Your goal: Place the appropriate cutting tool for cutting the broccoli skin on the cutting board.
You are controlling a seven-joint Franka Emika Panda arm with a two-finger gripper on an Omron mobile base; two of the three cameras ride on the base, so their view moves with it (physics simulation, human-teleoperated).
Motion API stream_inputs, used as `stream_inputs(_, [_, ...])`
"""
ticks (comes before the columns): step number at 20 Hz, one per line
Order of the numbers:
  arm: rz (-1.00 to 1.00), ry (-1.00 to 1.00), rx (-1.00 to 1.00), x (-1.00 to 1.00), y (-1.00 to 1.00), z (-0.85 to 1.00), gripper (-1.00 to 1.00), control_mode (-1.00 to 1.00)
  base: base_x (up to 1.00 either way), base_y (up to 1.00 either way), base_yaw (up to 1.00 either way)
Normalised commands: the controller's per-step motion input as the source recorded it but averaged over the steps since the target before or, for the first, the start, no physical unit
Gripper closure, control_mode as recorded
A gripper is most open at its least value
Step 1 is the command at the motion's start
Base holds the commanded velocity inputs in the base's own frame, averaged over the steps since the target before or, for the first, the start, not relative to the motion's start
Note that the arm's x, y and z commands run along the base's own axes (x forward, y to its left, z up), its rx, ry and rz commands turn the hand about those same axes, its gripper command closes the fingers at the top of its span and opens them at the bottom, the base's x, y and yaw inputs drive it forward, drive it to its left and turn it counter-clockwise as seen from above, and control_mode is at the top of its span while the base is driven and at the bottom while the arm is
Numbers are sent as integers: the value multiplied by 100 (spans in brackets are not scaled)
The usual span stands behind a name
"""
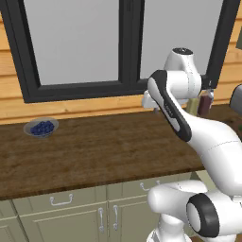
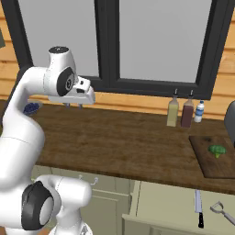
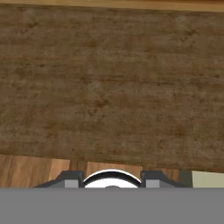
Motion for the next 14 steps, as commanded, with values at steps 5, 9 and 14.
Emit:
stream_inputs(5, [0,0,0,-21,-2,-1,-100,-100,0,0,0])
stream_inputs(9, [-11,0,5,-50,-53,-22,-100,-100,0,0,0])
stream_inputs(14, [-2,0,13,-86,-100,-60,-100,-100,0,0,0])
